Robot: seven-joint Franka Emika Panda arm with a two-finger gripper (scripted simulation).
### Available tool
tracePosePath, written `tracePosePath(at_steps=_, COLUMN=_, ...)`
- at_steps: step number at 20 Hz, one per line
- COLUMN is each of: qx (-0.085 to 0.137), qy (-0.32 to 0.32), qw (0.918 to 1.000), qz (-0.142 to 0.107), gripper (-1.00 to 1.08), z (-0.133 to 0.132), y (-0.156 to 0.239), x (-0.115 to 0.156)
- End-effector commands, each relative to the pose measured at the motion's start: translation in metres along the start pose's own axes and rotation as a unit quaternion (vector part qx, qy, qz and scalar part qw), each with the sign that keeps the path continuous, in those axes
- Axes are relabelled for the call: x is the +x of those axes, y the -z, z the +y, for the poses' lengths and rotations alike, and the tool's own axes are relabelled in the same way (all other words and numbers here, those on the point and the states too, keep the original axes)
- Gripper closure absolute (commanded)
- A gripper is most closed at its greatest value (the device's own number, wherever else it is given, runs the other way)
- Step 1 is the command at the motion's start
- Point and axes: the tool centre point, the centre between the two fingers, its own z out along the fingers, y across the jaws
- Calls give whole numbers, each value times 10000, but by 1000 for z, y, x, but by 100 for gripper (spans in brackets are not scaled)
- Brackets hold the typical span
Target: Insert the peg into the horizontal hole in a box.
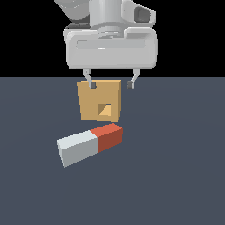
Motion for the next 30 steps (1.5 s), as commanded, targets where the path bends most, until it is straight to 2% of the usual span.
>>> tracePosePath(at_steps=1, qx=0, qy=0, qw=10000, qz=0, gripper=-92, z=0, y=0, x=0)
tracePosePath(at_steps=9, qx=2, qy=-263, qw=9997, qz=-3, gripper=-92, z=-4, y=-6, x=-5)
tracePosePath(at_steps=18, qx=8, qy=-1182, qw=9930, qz=-12, gripper=-92, z=-19, y=-26, x=-20)
tracePosePath(at_steps=24, qx=14, qy=-2096, qw=9778, qz=-22, gripper=-92, z=-37, y=-46, x=-32)
tracePosePath(at_steps=30, qx=21, qy=-3010, qw=9536, qz=-31, gripper=-92, z=-57, y=-67, x=-41)
